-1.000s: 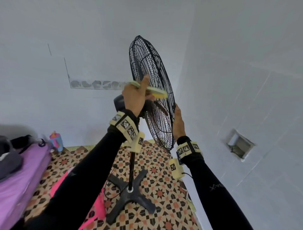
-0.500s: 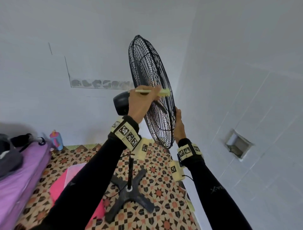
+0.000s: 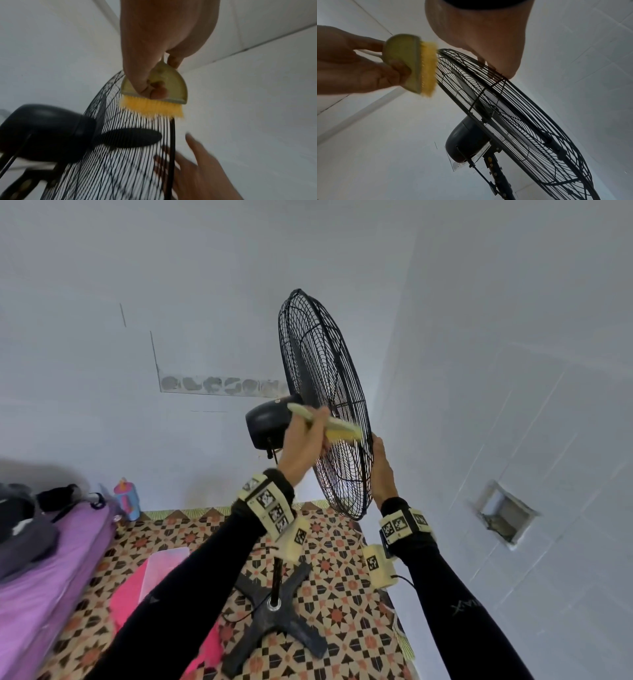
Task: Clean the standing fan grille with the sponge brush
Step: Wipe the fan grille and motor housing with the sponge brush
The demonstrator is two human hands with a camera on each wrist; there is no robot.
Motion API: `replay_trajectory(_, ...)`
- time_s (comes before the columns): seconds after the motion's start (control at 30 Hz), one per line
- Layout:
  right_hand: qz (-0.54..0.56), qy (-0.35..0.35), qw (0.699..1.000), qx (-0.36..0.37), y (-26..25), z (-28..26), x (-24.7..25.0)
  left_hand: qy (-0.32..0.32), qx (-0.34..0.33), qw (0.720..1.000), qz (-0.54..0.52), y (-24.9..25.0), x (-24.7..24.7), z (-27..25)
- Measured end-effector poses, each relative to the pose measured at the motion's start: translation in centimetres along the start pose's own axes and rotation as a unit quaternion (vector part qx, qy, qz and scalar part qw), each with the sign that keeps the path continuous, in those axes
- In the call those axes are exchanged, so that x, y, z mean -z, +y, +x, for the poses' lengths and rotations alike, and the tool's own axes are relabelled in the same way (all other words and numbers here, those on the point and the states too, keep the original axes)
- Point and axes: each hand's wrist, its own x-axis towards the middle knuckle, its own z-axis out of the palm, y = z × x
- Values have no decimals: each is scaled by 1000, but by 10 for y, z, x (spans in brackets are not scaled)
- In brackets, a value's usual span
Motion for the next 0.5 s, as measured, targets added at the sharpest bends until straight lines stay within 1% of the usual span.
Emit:
replay_trajectory(0.07,-2,22,1000,-4,-3,2,-3,19,-10,999,-35,22,12,18)
replay_trajectory(0.13,-11,46,999,0,-12,8,-5,6,-17,996,-86,29,20,28)
replay_trajectory(0.23,-60,63,996,17,-25,15,-7,-30,-57,987,-145,24,19,24)
replay_trajectory(0.27,-71,69,995,18,-26,18,-9,-27,-67,986,-150,20,17,23)
replay_trajectory(0.3,-79,74,994,17,-26,20,-10,-6,-70,987,-148,17,17,25)
replay_trajectory(0.4,-98,86,991,32,-21,20,-13,95,-61,986,-123,0,26,34)
replay_trajectory(0.43,-102,89,990,39,-19,21,-14,106,-62,986,-117,-2,29,34)
replay_trajectory(0.5,-98,106,989,44,-18,20,-16,85,-90,985,-122,2,29,28)
